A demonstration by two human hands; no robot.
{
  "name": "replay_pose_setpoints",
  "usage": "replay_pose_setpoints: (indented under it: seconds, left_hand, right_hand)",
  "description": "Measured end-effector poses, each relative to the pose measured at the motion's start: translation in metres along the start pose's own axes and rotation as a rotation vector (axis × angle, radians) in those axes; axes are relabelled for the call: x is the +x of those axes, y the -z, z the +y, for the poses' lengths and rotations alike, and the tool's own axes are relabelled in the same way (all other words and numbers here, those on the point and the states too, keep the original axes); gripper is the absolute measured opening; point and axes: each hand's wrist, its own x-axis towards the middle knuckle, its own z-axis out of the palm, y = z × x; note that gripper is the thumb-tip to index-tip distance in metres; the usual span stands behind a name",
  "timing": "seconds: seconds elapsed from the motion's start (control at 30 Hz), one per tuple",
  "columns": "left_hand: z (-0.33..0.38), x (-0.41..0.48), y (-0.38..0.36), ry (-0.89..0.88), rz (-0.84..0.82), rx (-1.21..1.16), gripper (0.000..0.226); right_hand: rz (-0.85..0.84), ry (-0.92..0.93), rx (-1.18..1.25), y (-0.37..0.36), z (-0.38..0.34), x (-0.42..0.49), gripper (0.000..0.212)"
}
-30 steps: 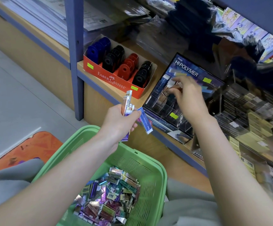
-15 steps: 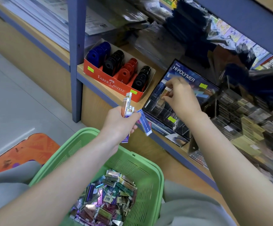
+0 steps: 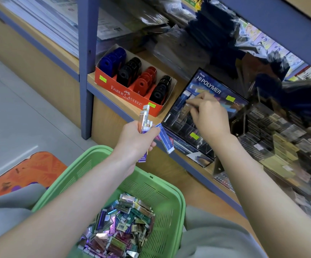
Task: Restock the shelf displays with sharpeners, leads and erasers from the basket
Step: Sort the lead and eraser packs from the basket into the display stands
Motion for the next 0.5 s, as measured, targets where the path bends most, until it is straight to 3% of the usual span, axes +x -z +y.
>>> replay_pose_setpoints:
  seconds: [0.07,0.17,0.27,0.37,0.5]
  left_hand:
    - [0.0,0.0,0.0,0.006,0.005,-0.005,0.008]
    - [0.0,0.0,0.0,0.008,0.017,-0.019,0.006]
    - [0.002,0.001,0.002,-0.01,0.04,-0.029,0.004]
    - [0.002,0.0,0.002,-0.022,0.049,-0.032,0.004]
    - [0.0,0.0,0.003,-0.006,0.026,-0.016,0.007]
  right_hand:
    - [0.06,-0.041,0.068,0.004,-0.007,-0.007,0.029]
    - [0.072,-0.099,0.356,0.014,-0.024,-0.025,0.019]
    - [-0.149,-0.137,0.609,0.017,-0.04,-0.043,0.01]
    - [-0.356,-0.155,0.701,0.01,-0.044,-0.054,0.015]
    - [-0.377,-0.241,0.834,0.011,-0.041,-0.062,0.011]
